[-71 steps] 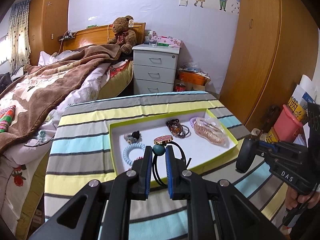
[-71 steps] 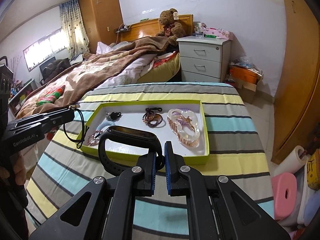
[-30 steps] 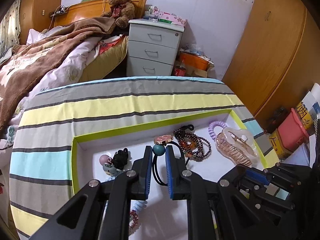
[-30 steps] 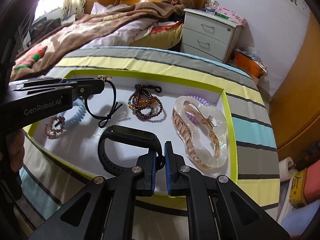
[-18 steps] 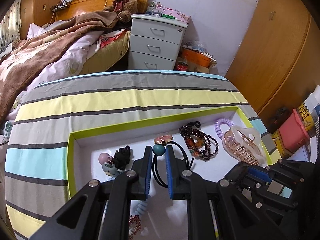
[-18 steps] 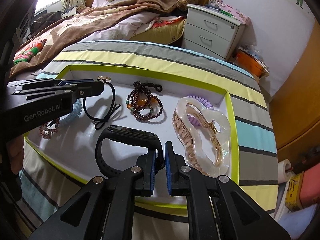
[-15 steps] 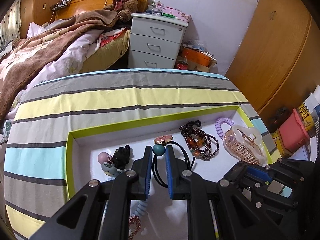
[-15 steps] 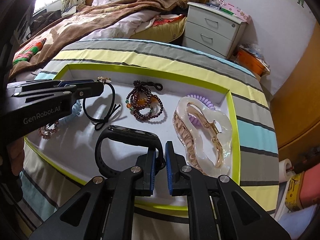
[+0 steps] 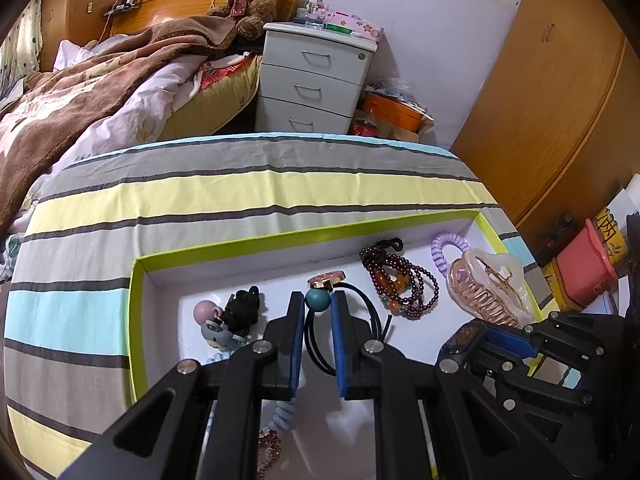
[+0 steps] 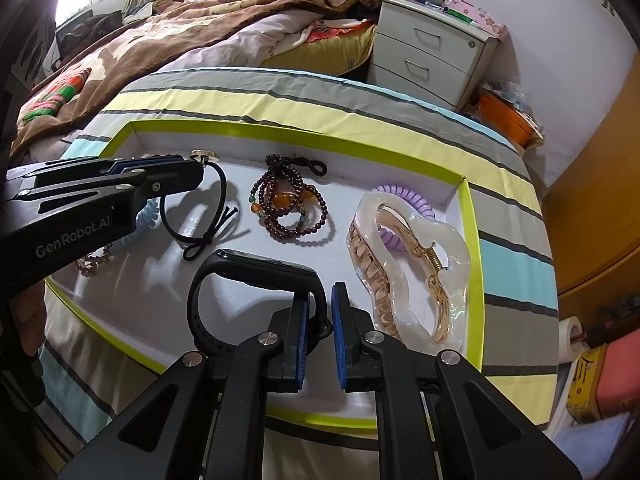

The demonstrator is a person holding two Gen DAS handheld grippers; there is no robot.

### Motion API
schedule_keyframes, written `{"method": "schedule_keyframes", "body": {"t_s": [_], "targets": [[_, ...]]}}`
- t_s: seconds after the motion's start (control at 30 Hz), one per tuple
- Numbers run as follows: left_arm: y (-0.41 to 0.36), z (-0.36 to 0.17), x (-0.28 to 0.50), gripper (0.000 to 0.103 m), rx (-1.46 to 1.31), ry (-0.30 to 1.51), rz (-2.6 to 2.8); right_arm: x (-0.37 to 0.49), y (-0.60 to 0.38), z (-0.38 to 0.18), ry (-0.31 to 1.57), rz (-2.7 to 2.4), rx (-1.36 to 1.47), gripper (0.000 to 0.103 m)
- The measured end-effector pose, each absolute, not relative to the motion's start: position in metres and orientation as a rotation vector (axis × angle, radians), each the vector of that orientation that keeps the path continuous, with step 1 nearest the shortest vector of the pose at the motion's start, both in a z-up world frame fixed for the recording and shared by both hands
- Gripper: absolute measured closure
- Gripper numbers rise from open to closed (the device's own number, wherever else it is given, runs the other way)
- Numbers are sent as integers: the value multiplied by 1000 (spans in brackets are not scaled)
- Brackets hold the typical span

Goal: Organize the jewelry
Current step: 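Carry the watch band with the right tool while the left tool carries the hair tie into the box, then open the right tool to drop the watch band while the left tool releases the hair tie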

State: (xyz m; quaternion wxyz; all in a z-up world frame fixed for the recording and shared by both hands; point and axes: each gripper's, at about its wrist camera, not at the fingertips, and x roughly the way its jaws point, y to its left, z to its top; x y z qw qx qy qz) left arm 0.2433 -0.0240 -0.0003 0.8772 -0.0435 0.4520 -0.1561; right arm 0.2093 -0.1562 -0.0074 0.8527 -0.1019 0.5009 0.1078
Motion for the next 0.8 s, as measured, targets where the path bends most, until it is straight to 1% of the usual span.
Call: {"method": "schedule_keyframes", "body": {"t_s": [0.8], "targets": [[-22, -3, 243, 89, -105, 956, -324, 211, -144, -6, 1083, 222, -278, 90]]}}
